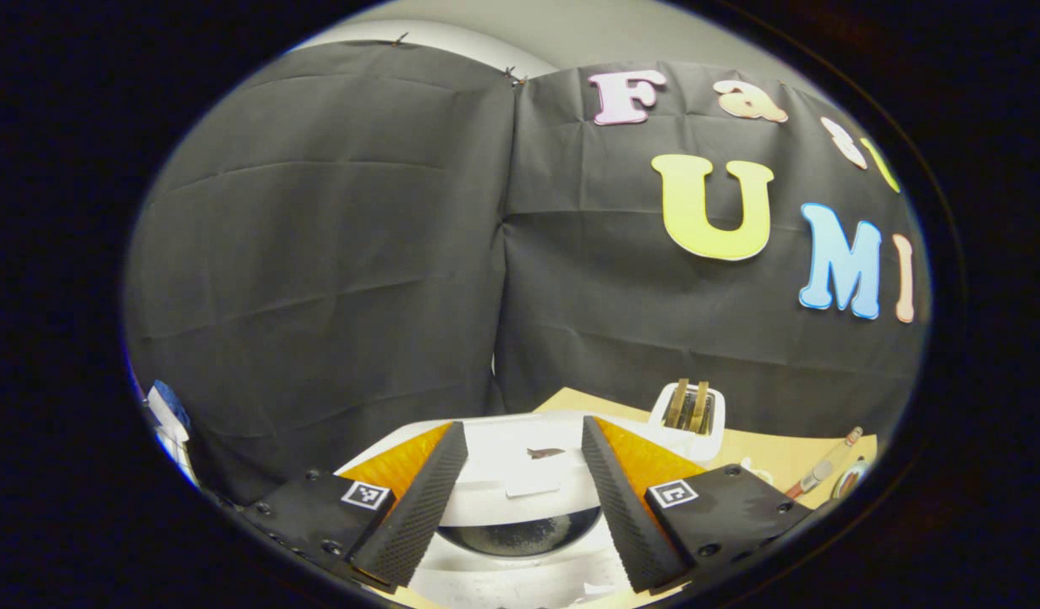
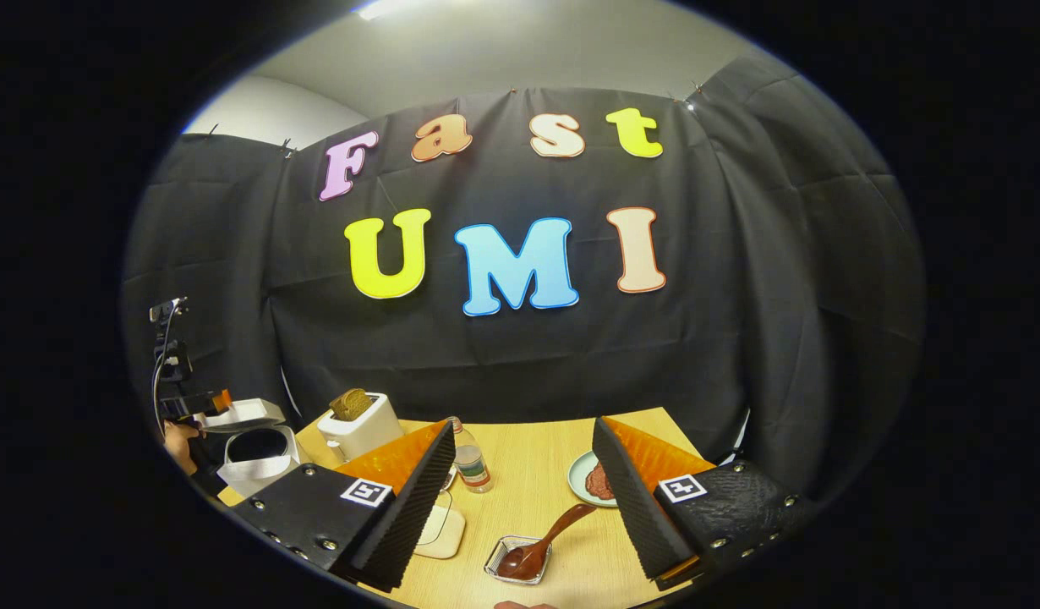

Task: Close the left gripper, press the button to open the rice cooker; take a wooden spoon from the chopstick holder with the right hand, scoop a spoonful of rice and pour it into the rice cooker, then put the wooden spoon back into the chopstick holder.

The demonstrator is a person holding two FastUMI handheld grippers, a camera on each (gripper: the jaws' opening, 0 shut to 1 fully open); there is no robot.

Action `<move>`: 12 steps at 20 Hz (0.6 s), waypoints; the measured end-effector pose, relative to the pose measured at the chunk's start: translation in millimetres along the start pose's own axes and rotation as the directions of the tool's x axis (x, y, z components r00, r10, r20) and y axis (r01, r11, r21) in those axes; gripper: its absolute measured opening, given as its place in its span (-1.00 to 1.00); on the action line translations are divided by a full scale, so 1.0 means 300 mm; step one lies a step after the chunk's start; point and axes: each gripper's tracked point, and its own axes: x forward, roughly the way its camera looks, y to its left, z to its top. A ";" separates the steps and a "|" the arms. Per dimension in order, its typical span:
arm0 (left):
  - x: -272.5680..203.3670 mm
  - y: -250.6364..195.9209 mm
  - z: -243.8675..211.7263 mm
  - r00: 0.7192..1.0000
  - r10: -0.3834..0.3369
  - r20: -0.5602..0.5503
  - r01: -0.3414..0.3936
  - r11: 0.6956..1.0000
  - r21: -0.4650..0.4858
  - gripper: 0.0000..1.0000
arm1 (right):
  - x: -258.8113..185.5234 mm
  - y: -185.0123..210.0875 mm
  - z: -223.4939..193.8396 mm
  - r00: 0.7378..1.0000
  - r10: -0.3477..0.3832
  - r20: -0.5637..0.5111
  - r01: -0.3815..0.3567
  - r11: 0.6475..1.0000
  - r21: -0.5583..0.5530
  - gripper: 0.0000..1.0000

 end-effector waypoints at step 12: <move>0.020 -0.029 -0.235 0.991 -0.059 -0.123 0.060 0.998 0.006 0.88 | 0.007 0.040 -0.017 1.000 -0.002 -0.022 0.001 1.000 -0.014 0.98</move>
